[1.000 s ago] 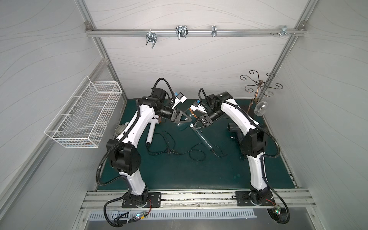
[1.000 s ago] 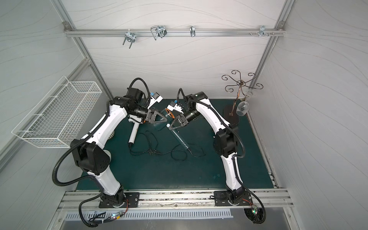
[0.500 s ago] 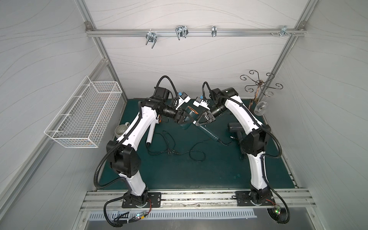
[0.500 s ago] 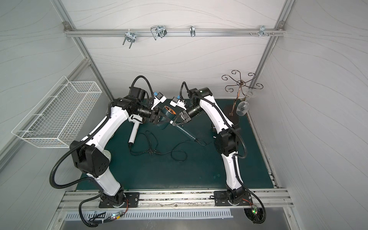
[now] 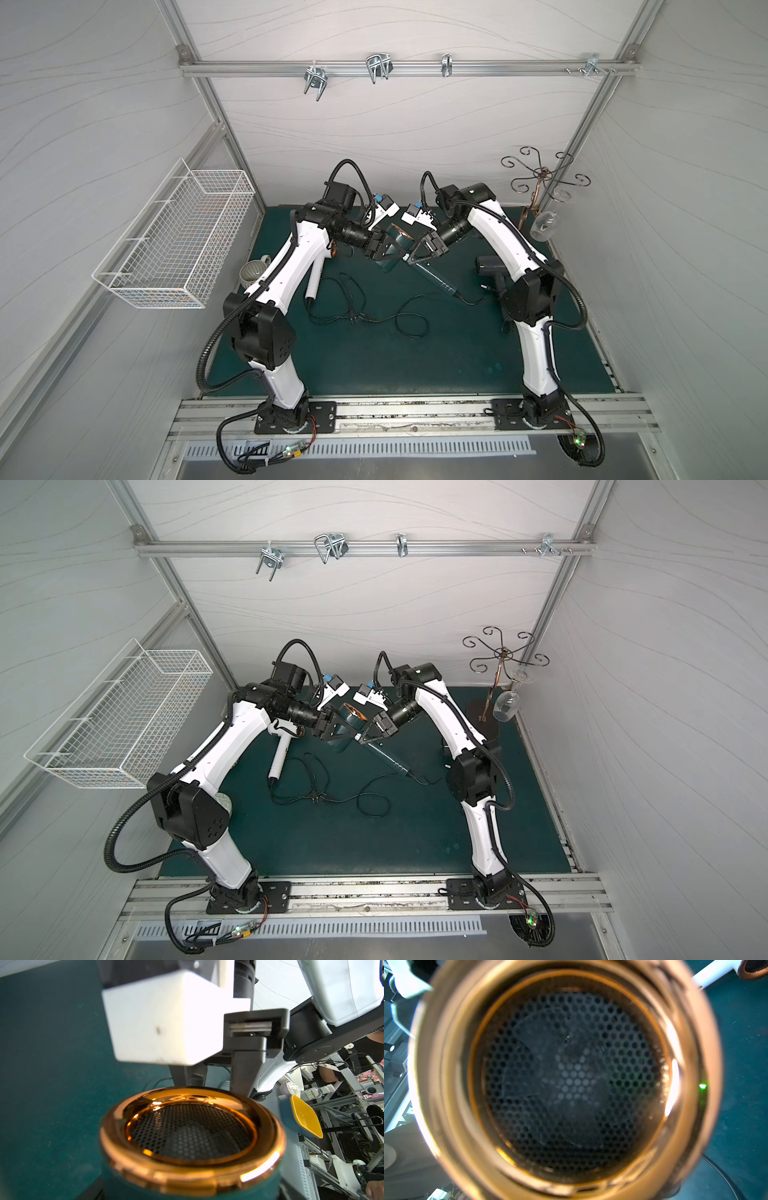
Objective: Wrap the cord around the hair dryer
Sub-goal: Pick up the hair dryer from the center of the board.
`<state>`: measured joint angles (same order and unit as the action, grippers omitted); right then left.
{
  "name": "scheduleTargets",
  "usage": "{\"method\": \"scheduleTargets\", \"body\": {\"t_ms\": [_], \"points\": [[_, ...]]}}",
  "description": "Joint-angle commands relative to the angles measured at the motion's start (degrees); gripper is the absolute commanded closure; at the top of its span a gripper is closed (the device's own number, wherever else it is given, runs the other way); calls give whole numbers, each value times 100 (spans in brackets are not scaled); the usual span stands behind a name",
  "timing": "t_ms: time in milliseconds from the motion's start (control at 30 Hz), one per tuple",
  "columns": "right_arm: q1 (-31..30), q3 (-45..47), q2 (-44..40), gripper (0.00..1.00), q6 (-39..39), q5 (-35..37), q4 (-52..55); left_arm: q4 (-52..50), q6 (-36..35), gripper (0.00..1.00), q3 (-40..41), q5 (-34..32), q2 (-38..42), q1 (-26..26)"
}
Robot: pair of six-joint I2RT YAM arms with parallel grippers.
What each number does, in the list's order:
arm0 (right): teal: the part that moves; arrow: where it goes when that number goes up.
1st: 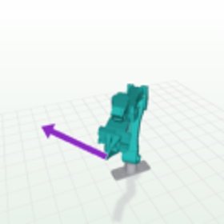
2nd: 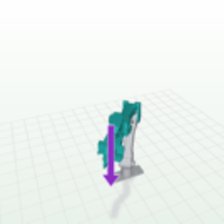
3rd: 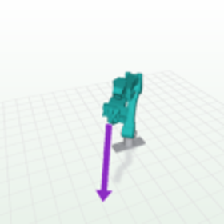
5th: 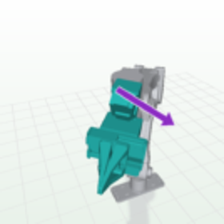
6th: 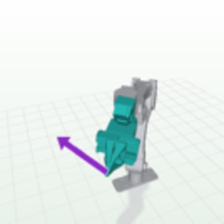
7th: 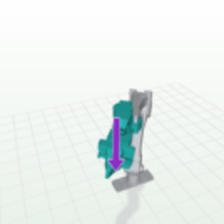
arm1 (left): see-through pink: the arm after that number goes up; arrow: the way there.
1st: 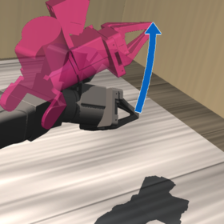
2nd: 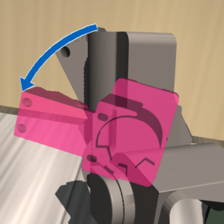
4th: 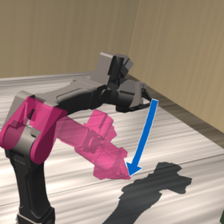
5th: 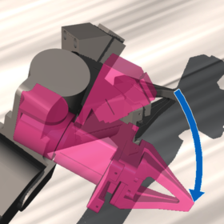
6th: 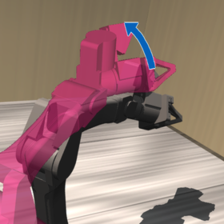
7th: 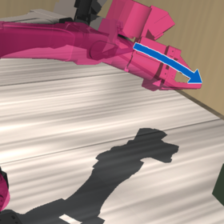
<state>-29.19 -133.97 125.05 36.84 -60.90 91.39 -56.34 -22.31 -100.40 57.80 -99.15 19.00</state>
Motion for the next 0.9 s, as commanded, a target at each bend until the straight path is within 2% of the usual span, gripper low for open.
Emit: {"method": "scheduleTargets", "body": {"t_ms": [0, 133, 233, 367, 600, 767, 867], "points": [[148, -63, 113, 99, -311, -75, -856, -1067, 10, 41, -222, 1993, 136, 1114], [159, -197, 151, 100, 184, -246, -504, -1257, -99, 34, -237, 2057, 109, 1259], [183, -105, 174, 100, 386, -217, -440, -1349, -169, 33, -216, 2176, 113, 1287], [273, -169, 219, 100, 412, -124, -506, -1090, 98, 40, -109, 2341, 145, 1394], [327, -516, 241, 100, 377, -267, -629, -859, 336, 42, 190, 2242, 122, 1651], [292, -498, 248, 100, 403, -439, -588, -1058, 332, 61, -26, 2155, -57, 1668], [222, -464, 242, 99, 370, -440, -588, -1021, 437, 93, -111, 2139, -167, 1666]]}}
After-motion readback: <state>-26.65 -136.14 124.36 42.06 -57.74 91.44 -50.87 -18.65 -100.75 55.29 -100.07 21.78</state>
